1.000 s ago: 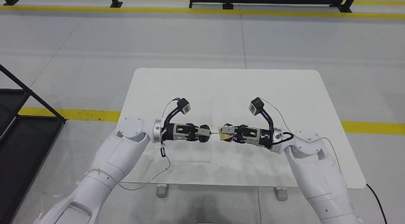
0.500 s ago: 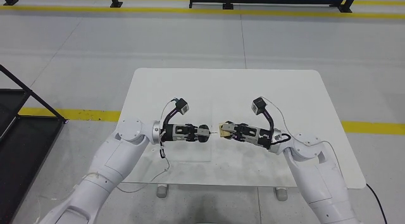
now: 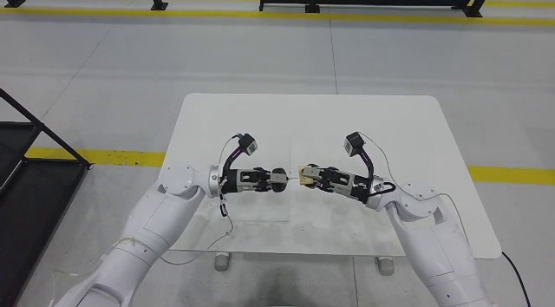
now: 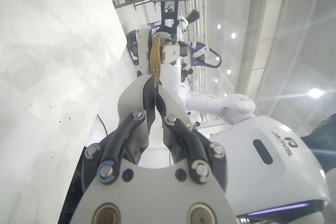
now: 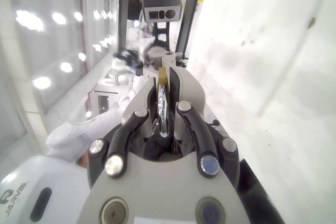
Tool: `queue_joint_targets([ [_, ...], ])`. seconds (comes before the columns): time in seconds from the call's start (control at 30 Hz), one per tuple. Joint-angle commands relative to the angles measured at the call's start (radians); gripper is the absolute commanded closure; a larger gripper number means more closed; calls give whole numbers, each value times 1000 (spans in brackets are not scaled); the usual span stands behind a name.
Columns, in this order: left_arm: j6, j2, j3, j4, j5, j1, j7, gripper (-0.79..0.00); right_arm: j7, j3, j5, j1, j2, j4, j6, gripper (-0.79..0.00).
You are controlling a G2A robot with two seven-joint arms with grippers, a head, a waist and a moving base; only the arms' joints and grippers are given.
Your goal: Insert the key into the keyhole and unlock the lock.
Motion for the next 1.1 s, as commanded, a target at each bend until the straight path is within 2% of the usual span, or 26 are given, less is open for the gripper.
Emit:
queue_joint_targets([
  [0.0,-1,0,-1,0,-3,1,1,0,-5,-2,2,0,1,-1,0,0],
  [1.07,-5,-5,15,32,-22,-23,-2,0,-38,-38,36,10,17,3,-2,0],
])
